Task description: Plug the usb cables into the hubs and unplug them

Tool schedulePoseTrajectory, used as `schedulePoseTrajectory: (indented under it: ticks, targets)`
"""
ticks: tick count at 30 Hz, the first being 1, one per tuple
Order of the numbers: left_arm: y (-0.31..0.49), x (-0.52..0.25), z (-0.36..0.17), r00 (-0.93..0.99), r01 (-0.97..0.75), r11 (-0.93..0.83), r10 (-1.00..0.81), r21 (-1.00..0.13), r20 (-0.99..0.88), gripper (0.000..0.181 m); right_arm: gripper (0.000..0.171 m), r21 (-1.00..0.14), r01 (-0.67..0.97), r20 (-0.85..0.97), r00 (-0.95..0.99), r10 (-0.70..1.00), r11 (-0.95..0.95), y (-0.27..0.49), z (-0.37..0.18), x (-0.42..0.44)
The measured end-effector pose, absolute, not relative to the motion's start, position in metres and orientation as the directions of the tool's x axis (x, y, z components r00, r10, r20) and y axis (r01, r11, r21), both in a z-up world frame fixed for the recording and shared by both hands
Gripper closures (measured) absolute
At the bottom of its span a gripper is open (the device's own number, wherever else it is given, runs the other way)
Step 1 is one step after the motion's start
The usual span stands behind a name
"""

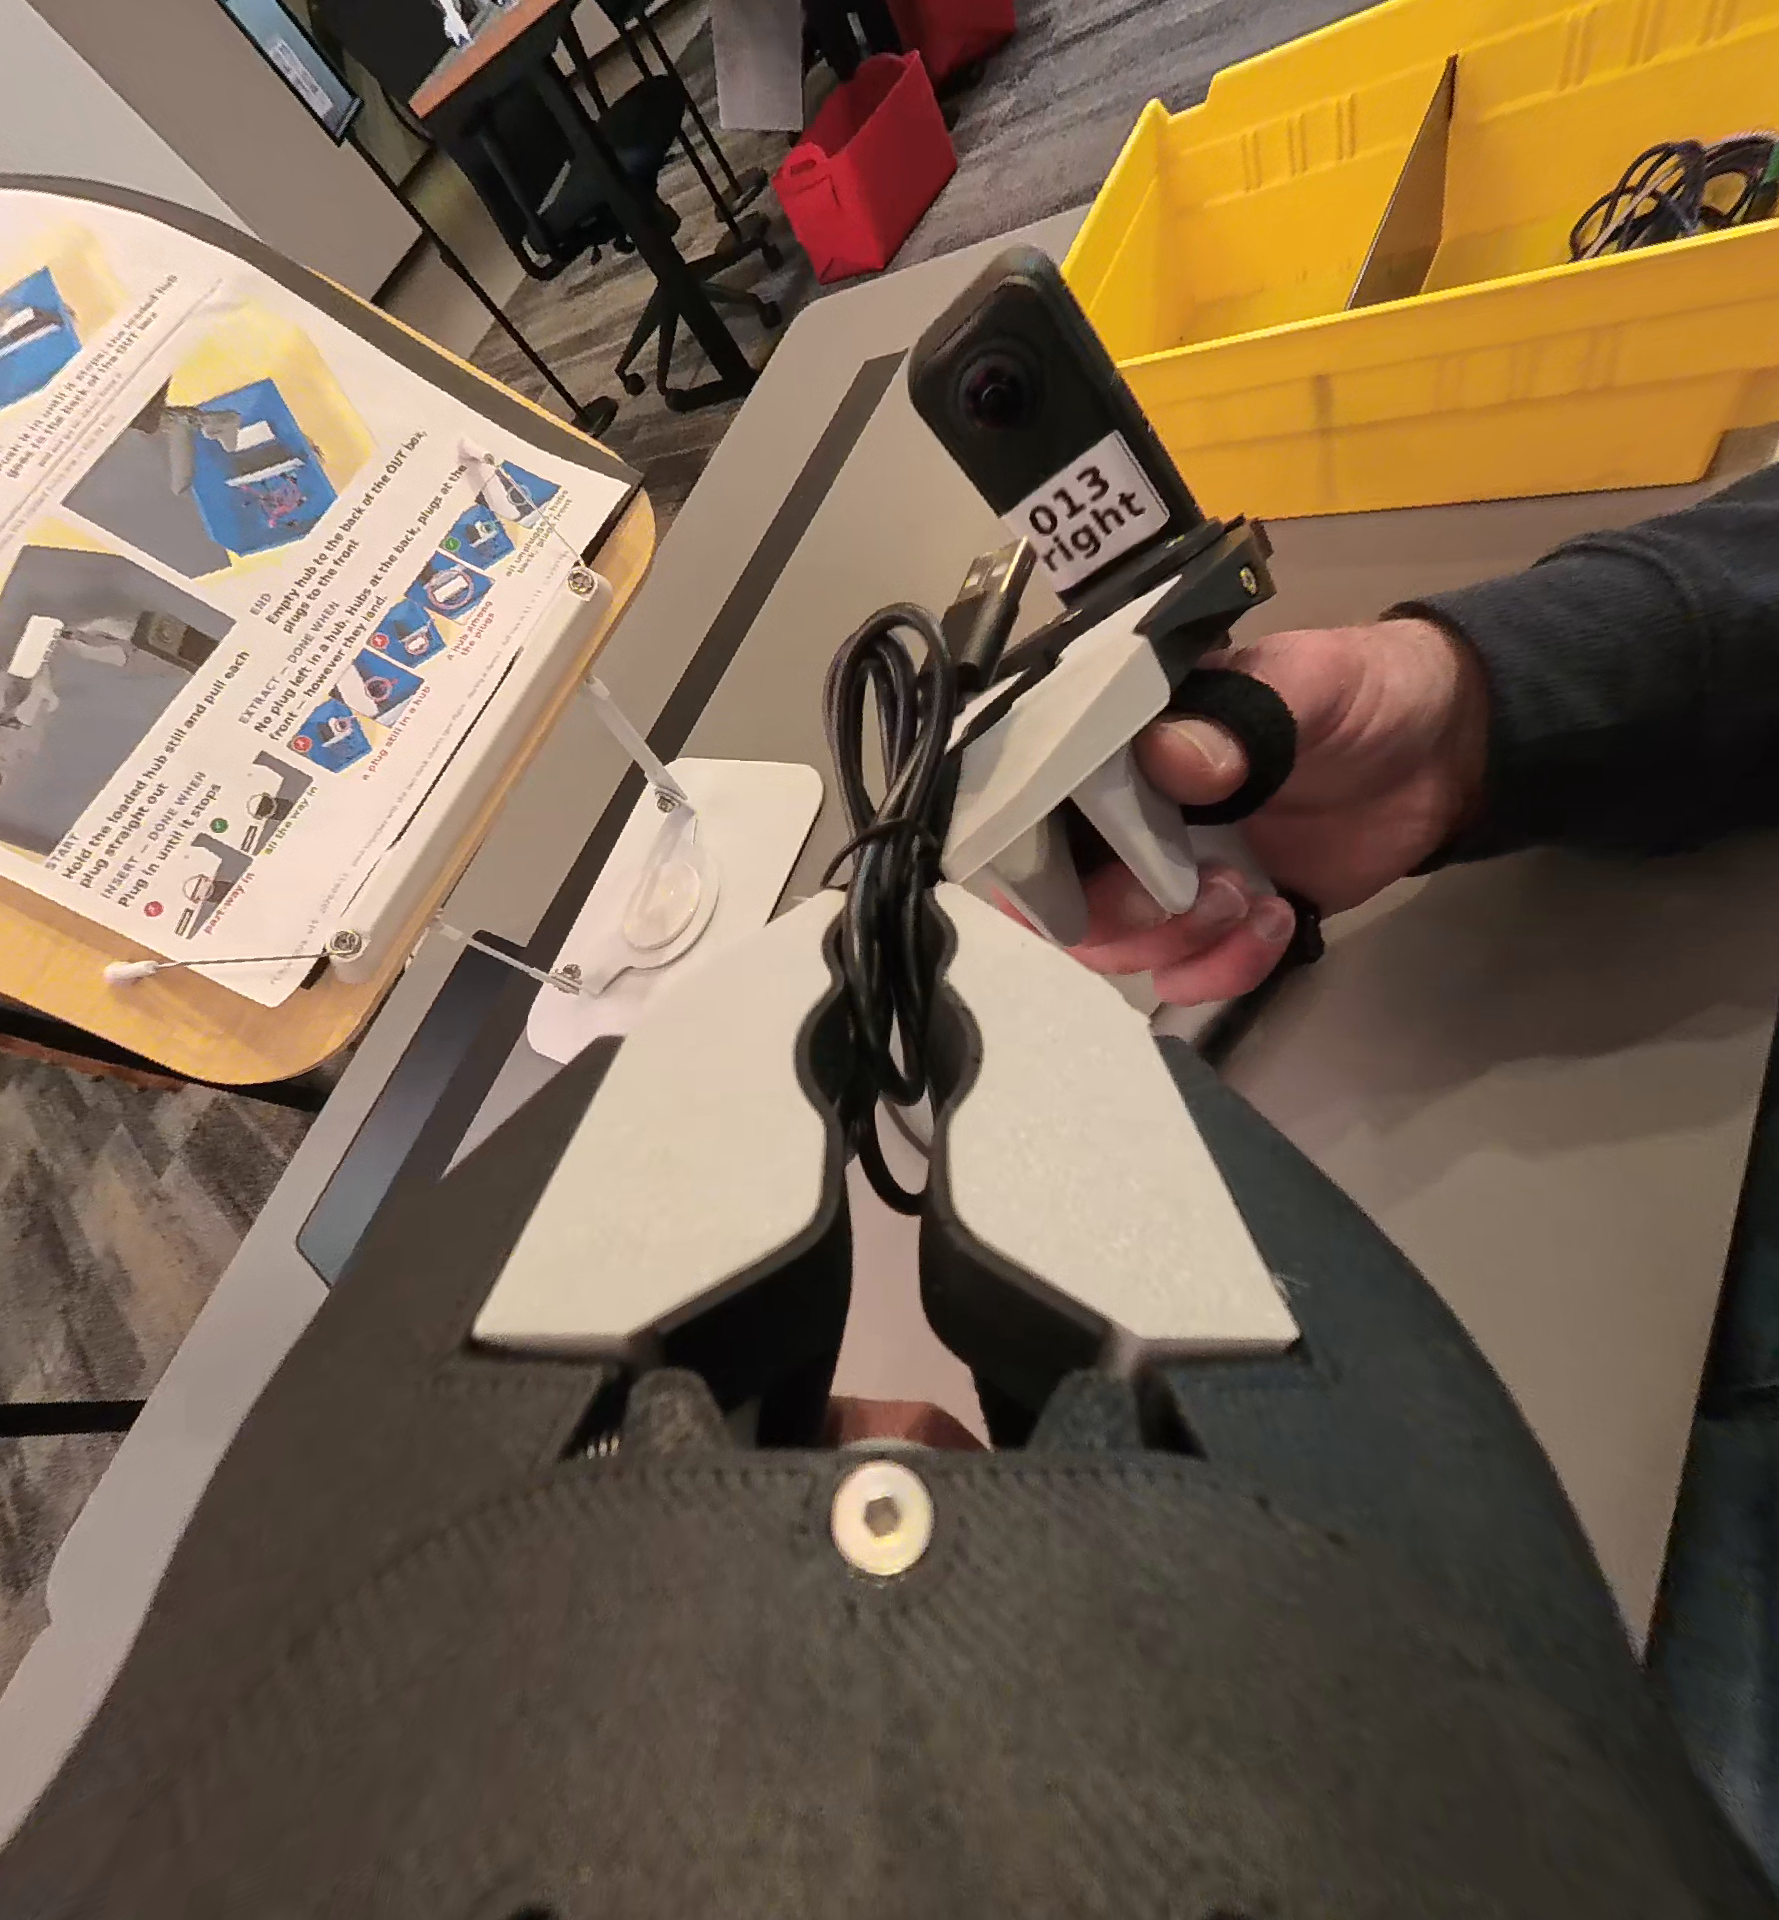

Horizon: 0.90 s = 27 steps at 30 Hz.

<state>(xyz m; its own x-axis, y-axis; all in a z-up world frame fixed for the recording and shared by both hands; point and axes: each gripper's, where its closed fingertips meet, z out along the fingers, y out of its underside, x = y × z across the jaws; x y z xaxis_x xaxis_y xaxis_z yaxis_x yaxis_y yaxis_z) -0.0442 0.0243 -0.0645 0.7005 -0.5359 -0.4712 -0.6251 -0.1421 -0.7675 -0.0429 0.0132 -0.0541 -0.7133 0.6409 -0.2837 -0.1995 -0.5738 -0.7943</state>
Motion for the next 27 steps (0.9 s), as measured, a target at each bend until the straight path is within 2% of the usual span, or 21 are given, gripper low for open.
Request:
schedulePoseTrajectory:
  ticks: [8, 13, 20, 27]
  targets:
    - [0.024, -0.040, -0.064, 0.707, -0.607, -0.141, -0.546, -0.782, -0.450, 0.172, 0.171, -0.796, -0.218, -0.269, -0.708, 0.653, -0.564, 0.015, -0.054, -0.039]
    - [0.026, -0.043, -0.065, 0.729, -0.592, -0.167, -0.527, -0.788, -0.436, 0.172, 0.171, -0.824, -0.251, -0.251, -0.642, 0.724, -0.508, 0.017, -0.055, -0.042]
    - [0.031, -0.050, -0.066, 0.780, -0.552, -0.213, -0.473, -0.806, -0.409, 0.173, 0.171, -0.921, -0.303, -0.122, -0.370, 0.921, -0.243, 0.024, -0.058, -0.050]
    - [0.035, -0.053, -0.064, 0.830, -0.486, -0.242, -0.430, -0.840, -0.356, 0.173, 0.171, -0.956, -0.292, 0.054, -0.108, 0.993, 0.020, 0.030, -0.057, -0.053]
